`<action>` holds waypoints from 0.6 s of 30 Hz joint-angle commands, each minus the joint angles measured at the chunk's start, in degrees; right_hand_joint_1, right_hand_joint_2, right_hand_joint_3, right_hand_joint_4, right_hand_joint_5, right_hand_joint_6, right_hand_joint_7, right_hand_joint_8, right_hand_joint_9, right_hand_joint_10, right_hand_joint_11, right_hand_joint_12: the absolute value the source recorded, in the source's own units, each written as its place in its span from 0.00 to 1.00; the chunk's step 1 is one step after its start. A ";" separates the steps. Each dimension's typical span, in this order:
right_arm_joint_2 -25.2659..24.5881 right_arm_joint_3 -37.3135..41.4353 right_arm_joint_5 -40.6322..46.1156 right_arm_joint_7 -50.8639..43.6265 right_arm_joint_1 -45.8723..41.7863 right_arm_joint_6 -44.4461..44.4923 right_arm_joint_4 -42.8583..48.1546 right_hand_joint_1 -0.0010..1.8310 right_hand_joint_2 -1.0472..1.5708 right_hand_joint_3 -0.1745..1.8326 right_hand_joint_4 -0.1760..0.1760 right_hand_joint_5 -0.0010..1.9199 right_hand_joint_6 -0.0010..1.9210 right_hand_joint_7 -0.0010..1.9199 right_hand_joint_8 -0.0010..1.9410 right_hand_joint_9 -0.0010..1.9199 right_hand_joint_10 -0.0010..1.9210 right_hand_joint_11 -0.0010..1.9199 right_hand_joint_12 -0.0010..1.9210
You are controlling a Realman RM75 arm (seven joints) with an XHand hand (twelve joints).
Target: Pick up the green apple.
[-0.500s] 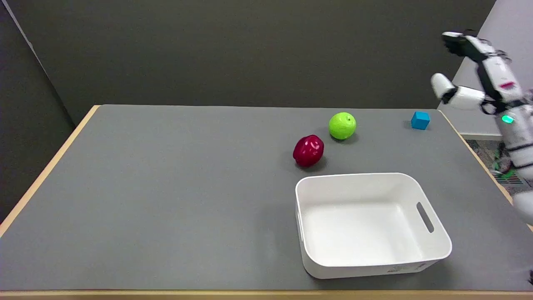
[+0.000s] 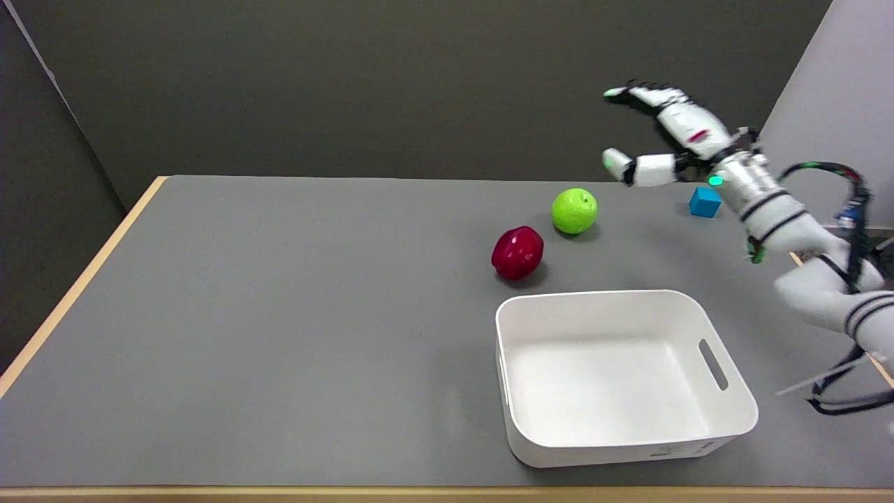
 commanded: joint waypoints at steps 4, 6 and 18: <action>-6.58 -13.22 -25.89 10.11 13.50 -12.16 -3.60 0.23 0.63 0.52 0.72 0.09 0.20 0.10 0.14 0.06 0.31 0.00 0.61; -6.43 -12.92 -25.82 11.85 12.69 -12.20 -3.49 0.23 0.63 0.52 0.72 0.09 0.20 0.10 0.14 0.06 0.31 0.00 0.61; -5.83 -11.86 -25.70 13.77 8.79 -13.36 -4.49 0.22 0.63 0.52 0.72 0.09 0.19 0.10 0.14 0.05 0.31 0.00 0.61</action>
